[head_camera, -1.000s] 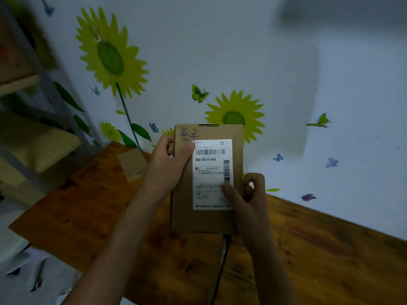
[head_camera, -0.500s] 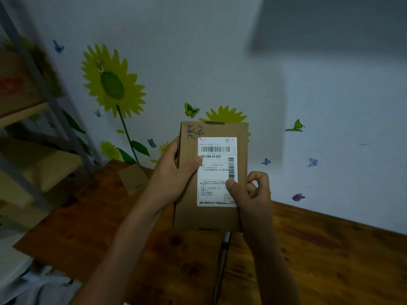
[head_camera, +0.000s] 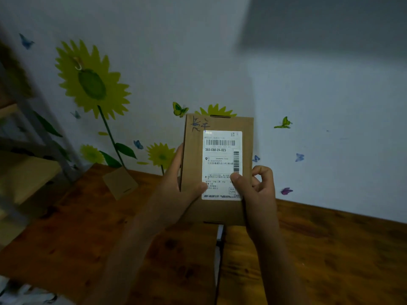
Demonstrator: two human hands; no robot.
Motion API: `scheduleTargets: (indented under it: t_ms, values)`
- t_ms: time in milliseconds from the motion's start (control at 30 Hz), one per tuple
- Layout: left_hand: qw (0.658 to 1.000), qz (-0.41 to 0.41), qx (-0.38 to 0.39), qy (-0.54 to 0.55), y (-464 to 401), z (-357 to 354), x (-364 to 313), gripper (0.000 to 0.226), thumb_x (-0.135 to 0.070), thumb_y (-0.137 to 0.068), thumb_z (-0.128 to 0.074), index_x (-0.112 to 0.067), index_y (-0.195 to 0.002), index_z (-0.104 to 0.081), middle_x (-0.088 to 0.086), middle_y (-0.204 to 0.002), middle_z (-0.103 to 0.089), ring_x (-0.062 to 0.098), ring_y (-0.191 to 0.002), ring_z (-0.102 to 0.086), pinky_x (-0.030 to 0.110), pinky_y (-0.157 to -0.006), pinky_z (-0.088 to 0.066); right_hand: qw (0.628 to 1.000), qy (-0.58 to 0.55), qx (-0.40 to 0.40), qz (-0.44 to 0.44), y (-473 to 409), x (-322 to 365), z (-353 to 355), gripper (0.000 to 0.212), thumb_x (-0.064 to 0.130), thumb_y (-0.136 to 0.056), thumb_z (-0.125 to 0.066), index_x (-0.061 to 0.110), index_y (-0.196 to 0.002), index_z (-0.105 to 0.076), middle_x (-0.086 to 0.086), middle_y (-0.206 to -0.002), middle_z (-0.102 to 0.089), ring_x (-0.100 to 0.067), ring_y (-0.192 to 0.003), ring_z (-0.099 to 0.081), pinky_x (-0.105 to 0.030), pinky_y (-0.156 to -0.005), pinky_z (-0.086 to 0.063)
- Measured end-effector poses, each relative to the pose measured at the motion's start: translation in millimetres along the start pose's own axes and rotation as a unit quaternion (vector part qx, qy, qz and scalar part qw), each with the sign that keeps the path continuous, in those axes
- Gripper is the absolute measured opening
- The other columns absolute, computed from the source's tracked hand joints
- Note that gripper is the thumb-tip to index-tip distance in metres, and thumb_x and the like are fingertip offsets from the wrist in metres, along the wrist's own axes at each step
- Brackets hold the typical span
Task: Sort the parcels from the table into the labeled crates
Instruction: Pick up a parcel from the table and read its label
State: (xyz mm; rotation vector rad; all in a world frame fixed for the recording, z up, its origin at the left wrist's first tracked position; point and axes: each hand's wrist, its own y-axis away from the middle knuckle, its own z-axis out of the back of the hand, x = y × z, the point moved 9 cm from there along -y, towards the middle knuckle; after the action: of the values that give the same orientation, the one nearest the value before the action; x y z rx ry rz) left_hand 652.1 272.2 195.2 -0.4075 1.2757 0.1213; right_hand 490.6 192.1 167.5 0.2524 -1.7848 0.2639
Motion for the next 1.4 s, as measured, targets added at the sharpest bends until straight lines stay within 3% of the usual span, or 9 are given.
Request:
scheduleTargets:
  t_ms: [200,367,467,633,767,867,1033,1233,1400]
  values:
    - [1.0,0.024,-0.003,-0.002,-7.4,8.7,16.5,0.084,-0.014,-0.087,-0.075,-0.048,-0.145,-0.026,-0.029,-0.119,-0.055,-0.015,-0.101,-0.061,0.012,-0.075,-0.055,1.0,0.014,-0.001,0.006,-0.6,-2.9,-4.4,0.033,0.013,-0.096,-0.064,0.01,-0.108,-0.033,-0.002,-0.105,-0.078,-0.027,-0.095,-0.076,-0.037,-0.069,-0.064]
    - [0.992,0.048,-0.114,0.032,-33.2,23.7,17.7,0.033,-0.026,-0.09,-0.072,-0.034,-0.108,-0.045,-0.006,-0.094,-0.072,0.0,-0.073,-0.071,0.021,-0.055,-0.057,0.999,0.051,0.002,0.017,1.9,-7.1,-8.1,0.034,0.01,-0.097,-0.061,0.004,-0.108,-0.03,0.001,-0.105,-0.078,-0.024,-0.096,-0.075,-0.034,-0.067,-0.063]
    - [0.988,0.044,-0.15,-0.016,-46.0,23.8,23.8,0.028,-0.042,-0.09,-0.07,-0.027,-0.09,-0.046,-0.002,-0.078,-0.07,0.004,-0.064,-0.067,0.033,-0.059,-0.055,0.998,0.067,-0.022,0.005,5.7,-20.1,-3.4,0.033,0.011,-0.097,-0.062,0.004,-0.109,-0.031,0.0,-0.103,-0.077,-0.024,-0.097,-0.075,-0.04,-0.07,-0.064]
    - [0.998,0.023,-0.059,-0.009,-62.8,-32.7,36.4,0.025,-0.034,-0.097,-0.062,-0.036,-0.118,-0.049,-0.017,-0.098,-0.065,-0.003,-0.079,-0.065,0.013,-0.059,-0.047,0.99,0.049,-0.129,-0.007,7.6,-27.6,46.5,0.029,0.017,-0.095,-0.066,0.01,-0.105,-0.04,-0.001,-0.094,-0.077,-0.021,-0.088,-0.076,-0.037,-0.064,-0.062]
    - [0.996,0.031,0.073,0.034,-68.9,-126.9,34.1,0.046,-0.032,-0.101,-0.057,-0.039,-0.144,-0.043,-0.009,-0.118,-0.067,0.009,-0.098,-0.069,0.017,-0.072,-0.057,0.974,0.035,-0.222,0.0,18.6,-16.4,125.5,0.024,0.021,-0.098,-0.064,0.015,-0.098,-0.041,0.006,-0.08,-0.075,-0.009,-0.075,-0.074,-0.024,-0.056,-0.054]
    - [0.988,0.039,0.142,0.046,-61.2,-214.9,17.6,0.04,-0.039,-0.1,-0.056,-0.047,-0.138,-0.044,-0.006,-0.117,-0.068,0.013,-0.098,-0.07,0.02,-0.071,-0.058,0.95,0.051,-0.308,0.007,46.5,-3.6,204.8,0.024,0.028,-0.099,-0.063,0.016,-0.094,-0.042,-0.001,-0.078,-0.071,-0.009,-0.072,-0.072,-0.023,-0.056,-0.051]
    - [0.973,0.016,0.23,0.03,-21.7,-404.7,-33.8,0.036,-0.045,-0.1,-0.053,-0.044,-0.134,-0.041,-0.011,-0.104,-0.066,0.014,-0.086,-0.069,0.011,-0.05,-0.048,0.885,0.096,-0.456,0.008,119.7,27.9,377.7,0.034,0.048,-0.097,-0.062,0.016,-0.093,-0.048,-0.02,-0.1,-0.067,-0.036,-0.094,-0.069,-0.055,-0.082,-0.055]
    - [0.958,-0.01,0.286,0.022,50.1,-636.0,-88.4,0.032,-0.053,-0.099,-0.05,-0.034,-0.125,-0.048,-0.009,-0.107,-0.068,0.012,-0.089,-0.07,0.027,-0.064,-0.056,0.819,0.137,-0.556,0.019,221.3,77.5,586.0,0.03,0.04,-0.1,-0.058,0.015,-0.089,-0.045,-0.001,-0.082,-0.058,0.0,-0.07,-0.059,-0.024,-0.067,-0.047]
    - [0.951,-0.038,0.307,-0.019,102.4,-787.8,-120.5,0.024,-0.051,-0.101,-0.048,-0.031,-0.113,-0.049,-0.012,-0.095,-0.064,0.005,-0.082,-0.065,0.023,-0.062,-0.05,0.781,0.167,-0.601,-0.022,283.7,94.8,725.8,0.027,0.042,-0.098,-0.061,0.02,-0.092,-0.048,0.001,-0.089,-0.065,-0.014,-0.085,-0.068,-0.038,-0.076,-0.059]
